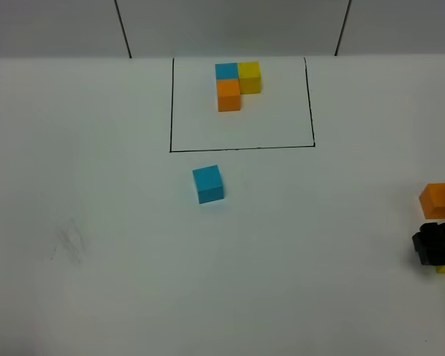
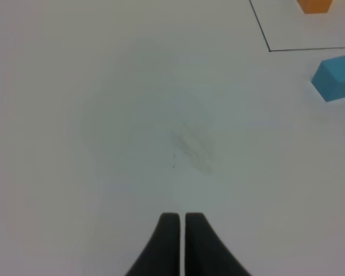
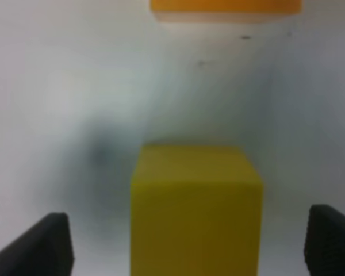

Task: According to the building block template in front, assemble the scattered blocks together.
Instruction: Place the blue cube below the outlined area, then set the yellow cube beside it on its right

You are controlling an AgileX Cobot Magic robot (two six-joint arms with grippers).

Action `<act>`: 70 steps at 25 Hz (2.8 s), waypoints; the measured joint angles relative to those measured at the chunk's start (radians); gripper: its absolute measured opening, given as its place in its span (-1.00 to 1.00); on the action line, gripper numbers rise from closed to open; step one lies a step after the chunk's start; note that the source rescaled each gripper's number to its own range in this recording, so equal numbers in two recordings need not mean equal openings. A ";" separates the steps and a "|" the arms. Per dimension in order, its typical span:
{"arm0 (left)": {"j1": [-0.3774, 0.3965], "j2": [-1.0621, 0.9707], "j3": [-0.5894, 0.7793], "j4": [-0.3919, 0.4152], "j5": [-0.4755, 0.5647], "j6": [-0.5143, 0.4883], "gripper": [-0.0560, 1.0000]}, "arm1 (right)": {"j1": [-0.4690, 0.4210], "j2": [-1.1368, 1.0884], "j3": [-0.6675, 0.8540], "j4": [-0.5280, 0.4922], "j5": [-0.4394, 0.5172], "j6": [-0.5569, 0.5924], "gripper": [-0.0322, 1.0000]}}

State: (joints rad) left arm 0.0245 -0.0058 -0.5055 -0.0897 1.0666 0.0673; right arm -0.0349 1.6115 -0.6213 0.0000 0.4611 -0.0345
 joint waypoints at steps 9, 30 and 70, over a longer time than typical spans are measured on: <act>0.000 0.000 0.000 0.000 0.000 0.000 -0.89 | 0.000 0.086 -0.001 -0.005 -0.040 0.002 0.72; 0.000 0.000 0.000 0.000 0.000 0.000 -0.89 | 0.003 -0.050 -0.053 -0.020 0.091 -0.048 0.06; 0.000 0.000 0.000 0.000 0.000 0.000 -0.89 | 0.247 -0.263 -0.210 0.000 0.342 -1.426 0.06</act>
State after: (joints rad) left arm 0.0245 -0.0058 -0.5055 -0.0897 1.0666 0.0673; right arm 0.2121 1.3481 -0.8317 0.0000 0.8032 -1.4603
